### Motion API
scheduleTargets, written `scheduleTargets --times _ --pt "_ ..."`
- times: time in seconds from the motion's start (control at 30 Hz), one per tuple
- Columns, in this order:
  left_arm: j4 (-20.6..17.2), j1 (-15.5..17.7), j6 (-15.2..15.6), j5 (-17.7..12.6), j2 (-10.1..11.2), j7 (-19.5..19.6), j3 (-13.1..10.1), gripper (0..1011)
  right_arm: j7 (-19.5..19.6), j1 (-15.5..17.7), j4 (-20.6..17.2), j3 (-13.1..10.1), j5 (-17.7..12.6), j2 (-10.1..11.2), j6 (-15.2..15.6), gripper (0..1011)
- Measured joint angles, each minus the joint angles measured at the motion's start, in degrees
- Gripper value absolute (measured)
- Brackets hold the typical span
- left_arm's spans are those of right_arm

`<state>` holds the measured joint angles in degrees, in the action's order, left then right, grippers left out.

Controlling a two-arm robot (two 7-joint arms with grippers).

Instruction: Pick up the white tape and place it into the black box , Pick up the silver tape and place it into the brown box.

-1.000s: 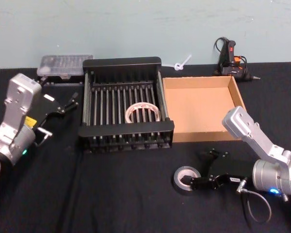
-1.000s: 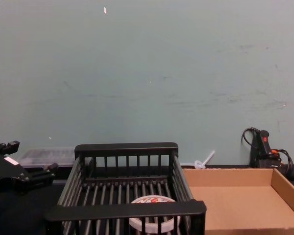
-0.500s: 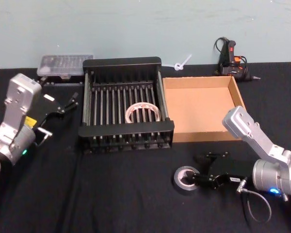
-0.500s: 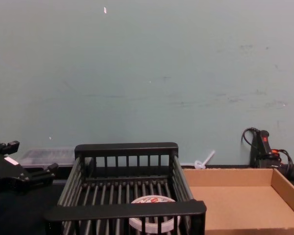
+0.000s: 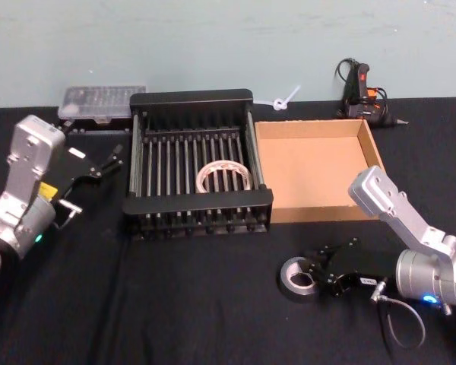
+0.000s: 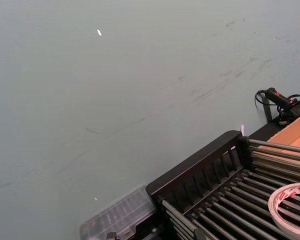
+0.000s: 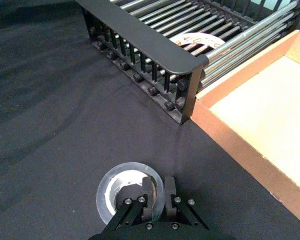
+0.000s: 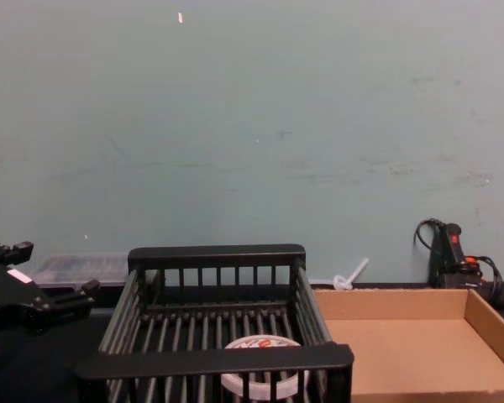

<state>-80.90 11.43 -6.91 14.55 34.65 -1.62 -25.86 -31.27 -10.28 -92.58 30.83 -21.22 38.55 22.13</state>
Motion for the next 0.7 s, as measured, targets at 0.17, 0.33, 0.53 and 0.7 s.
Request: scheduleTargets --times 0.17,0.33,0.53,0.7 --pt "0.0 0.0 0.0 0.0 0.0 0.0 0.0 1001 0.0 0.0 0.0 0.0 0.0 0.0 0.0 150" --pt "0.0 0.0 0.0 0.0 0.0 0.0 0.0 1001 0.0 0.0 0.0 0.0 0.0 0.0 0.0 150" --pt "0.0 0.0 0.0 0.0 0.0 0.0 0.0 1001 0.0 0.0 0.0 0.0 0.0 0.0 0.0 150" --pt "0.0 0.0 0.0 0.0 0.0 0.0 0.0 1001 0.1 0.0 0.1 -0.4 -0.5 -0.1 0.2 150"
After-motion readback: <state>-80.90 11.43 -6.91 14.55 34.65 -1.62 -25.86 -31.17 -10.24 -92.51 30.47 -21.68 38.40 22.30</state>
